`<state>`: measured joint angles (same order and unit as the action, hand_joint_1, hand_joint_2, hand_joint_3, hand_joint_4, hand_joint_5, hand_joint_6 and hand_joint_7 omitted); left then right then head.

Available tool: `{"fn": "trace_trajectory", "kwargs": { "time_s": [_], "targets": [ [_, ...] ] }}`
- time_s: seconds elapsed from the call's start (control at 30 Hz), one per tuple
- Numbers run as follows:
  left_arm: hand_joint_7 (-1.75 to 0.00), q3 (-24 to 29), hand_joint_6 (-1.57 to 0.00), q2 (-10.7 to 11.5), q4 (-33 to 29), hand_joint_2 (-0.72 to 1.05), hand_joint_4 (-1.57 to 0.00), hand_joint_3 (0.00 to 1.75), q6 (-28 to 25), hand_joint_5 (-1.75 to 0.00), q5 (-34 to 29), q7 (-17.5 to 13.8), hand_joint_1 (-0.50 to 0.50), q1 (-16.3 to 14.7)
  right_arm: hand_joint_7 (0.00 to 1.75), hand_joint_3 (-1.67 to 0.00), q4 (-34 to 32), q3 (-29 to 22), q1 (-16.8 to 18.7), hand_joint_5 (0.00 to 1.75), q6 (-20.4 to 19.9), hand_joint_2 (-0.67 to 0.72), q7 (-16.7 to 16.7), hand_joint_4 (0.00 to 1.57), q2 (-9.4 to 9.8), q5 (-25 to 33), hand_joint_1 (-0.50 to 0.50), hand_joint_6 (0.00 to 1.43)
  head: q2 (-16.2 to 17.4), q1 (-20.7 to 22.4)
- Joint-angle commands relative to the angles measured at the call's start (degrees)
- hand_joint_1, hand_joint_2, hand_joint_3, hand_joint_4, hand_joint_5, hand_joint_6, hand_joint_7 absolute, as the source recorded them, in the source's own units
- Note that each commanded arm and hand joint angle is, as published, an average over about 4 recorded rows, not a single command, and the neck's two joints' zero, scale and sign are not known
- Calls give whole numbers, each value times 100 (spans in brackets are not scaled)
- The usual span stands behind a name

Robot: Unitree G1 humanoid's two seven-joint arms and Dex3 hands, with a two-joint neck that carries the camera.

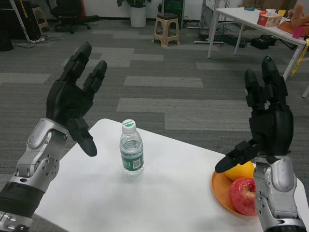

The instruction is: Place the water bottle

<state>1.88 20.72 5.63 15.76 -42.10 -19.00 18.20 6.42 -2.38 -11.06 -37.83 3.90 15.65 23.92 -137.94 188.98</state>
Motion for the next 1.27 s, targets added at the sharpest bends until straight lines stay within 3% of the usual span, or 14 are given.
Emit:
{"fn": "trace_trajectory", "kwargs": {
  "time_s": [0.03,0.57,0.8,1.27],
  "targets": [
    [0,72,0,27,-66,-64,0,9,-55,0,0,-16,-47,-1,0,0,-1,14,16,0,-5,66,-32,3,35,17,-29,0,-3,12],
    [0,151,0,-160,-106,-64,0,2,-55,0,-17,-77,-48,-9,0,0,-1,38,5,0,-5,66,-69,3,46,17,-29,0,-341,115],
    [0,186,0,-230,-132,-64,0,9,-51,0,-17,-86,-46,-14,0,0,-1,58,-28,0,0,66,-105,3,92,17,-29,0,-332,113],
    [0,223,0,-267,-229,-64,0,6,-55,0,-17,-101,-46,-62,0,0,-21,56,-19,0,-5,66,-127,3,114,17,-29,0,-265,86]
  ]
}}
